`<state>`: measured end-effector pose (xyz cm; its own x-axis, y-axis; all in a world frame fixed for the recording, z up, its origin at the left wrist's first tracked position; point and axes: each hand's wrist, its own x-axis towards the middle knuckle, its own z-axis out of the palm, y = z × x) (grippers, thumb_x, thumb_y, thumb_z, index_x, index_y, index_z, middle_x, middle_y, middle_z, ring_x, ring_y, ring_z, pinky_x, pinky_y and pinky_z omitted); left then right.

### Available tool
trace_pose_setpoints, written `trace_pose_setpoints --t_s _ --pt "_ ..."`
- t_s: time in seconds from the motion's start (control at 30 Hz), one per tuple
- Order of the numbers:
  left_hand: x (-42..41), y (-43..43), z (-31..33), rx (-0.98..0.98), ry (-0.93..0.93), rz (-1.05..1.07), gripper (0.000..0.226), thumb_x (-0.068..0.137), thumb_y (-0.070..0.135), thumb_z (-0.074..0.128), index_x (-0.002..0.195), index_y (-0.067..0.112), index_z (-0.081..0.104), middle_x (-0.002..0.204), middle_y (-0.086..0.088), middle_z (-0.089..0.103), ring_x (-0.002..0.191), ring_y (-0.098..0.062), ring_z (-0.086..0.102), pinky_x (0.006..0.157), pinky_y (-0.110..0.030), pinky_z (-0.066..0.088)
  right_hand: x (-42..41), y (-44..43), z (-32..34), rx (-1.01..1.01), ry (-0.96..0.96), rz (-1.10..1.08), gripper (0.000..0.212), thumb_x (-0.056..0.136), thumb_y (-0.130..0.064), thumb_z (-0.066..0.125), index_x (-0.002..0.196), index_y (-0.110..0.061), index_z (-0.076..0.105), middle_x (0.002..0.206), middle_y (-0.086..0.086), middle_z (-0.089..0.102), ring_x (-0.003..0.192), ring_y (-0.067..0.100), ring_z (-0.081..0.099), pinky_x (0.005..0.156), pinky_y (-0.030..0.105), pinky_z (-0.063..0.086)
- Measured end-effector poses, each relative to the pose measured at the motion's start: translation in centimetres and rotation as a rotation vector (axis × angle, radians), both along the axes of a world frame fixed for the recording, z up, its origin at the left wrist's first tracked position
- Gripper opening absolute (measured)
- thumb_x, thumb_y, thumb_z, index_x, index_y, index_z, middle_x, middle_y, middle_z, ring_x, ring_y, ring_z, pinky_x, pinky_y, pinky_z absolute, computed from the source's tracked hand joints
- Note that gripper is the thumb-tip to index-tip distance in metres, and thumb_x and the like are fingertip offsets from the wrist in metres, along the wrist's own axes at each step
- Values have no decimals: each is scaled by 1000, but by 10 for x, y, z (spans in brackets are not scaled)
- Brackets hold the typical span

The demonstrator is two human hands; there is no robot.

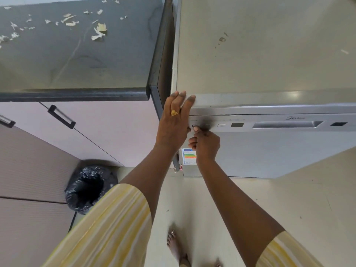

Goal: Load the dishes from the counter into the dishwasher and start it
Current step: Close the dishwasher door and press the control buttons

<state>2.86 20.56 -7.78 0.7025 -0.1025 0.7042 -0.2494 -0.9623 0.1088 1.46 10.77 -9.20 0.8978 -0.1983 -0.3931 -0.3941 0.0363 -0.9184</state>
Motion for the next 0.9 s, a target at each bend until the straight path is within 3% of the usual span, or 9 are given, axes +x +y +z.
trace_pose_setpoints --t_s 0.17,0.27,0.33,0.4,0.43,0.53,0.6,0.73,0.9 --pt "1 0 0 11 -2 4 97 50 22 92 126 10 34 126 -9 31 118 -28 33 89 -37 50 4 3 4 86 80 -71 25 84 -17 67 64 -6 58 54 9 60 36 12 49 37 17 40" --pt "1 2 -1 30 0 8 96 49 25 92 126 10 35 126 -10 31 118 -28 33 86 -37 52 15 6 3 -15 146 -75 33 86 -20 65 57 -11 52 54 5 58 44 14 53 47 23 44" --pt "2 2 -2 31 5 8 95 51 24 91 126 10 34 126 -10 30 119 -29 31 86 -37 52 20 11 0 -82 143 -84 38 90 -23 59 56 -9 52 62 8 63 62 23 63 62 30 48" --pt "2 2 -2 24 5 15 92 54 25 89 126 10 34 127 -9 30 120 -29 31 87 -38 51 19 15 1 -71 161 -132 33 93 -26 55 73 0 63 84 13 69 86 26 67 62 28 46" --pt "2 2 -3 19 4 17 90 55 25 88 126 10 34 127 -9 30 120 -29 30 87 -38 51 17 17 2 -56 169 -171 30 93 -26 55 81 -1 66 86 11 68 86 20 67 54 22 41" --pt "1 1 -3 11 10 19 88 57 24 86 126 10 34 127 -9 30 120 -29 30 89 -37 50 7 18 2 -12 120 -165 25 86 -21 65 63 -11 61 55 4 60 43 10 55 44 18 39" --pt "0 1 -2 6 24 22 92 54 23 88 126 10 33 126 -9 30 121 -29 30 89 -38 50 0 11 0 -23 12 -126 23 83 -23 68 64 -11 61 51 3 59 40 13 51 48 23 46" --pt "-2 -1 -2 -34 66 48 96 50 25 90 127 12 34 127 -10 33 121 -28 30 84 -41 53 -2 -25 -15 -236 -242 15 27 80 -31 70 67 -10 61 57 5 64 50 18 59 59 22 45" --pt "-4 -2 2 -59 86 40 97 47 19 89 126 13 34 127 -6 29 122 -27 28 76 -38 55 8 -94 -9 -972 -1017 -196 17 84 -17 65 70 -8 60 63 8 58 76 23 52 76 30 37"
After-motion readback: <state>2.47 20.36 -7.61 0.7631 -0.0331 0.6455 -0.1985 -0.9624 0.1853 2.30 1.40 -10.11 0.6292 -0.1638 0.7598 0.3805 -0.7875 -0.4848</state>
